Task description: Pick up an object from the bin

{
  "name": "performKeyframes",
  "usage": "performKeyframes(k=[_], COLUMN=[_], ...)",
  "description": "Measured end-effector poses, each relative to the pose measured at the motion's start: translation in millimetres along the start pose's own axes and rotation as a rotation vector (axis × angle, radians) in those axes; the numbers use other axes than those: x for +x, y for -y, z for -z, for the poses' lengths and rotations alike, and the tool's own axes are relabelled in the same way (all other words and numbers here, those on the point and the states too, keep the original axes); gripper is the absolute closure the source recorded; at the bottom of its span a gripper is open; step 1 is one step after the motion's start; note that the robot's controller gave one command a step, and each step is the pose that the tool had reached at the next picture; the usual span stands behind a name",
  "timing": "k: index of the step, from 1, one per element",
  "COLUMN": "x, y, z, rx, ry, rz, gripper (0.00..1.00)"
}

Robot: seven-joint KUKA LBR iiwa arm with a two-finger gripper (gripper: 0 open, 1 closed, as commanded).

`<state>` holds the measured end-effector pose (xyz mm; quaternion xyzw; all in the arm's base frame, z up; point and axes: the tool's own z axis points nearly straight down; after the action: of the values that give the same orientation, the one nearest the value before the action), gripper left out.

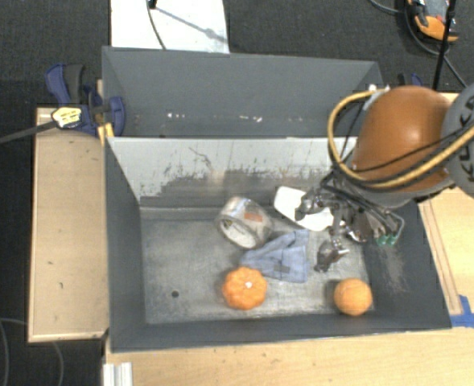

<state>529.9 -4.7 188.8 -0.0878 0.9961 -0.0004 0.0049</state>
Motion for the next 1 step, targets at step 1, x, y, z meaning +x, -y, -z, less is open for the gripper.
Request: performKeyframes(k=[1], x=[1.4], y=[-20.5], z=[-112.8], rx=[-0.003], ry=[-0.005], rz=[0.274], gripper=[1.0])
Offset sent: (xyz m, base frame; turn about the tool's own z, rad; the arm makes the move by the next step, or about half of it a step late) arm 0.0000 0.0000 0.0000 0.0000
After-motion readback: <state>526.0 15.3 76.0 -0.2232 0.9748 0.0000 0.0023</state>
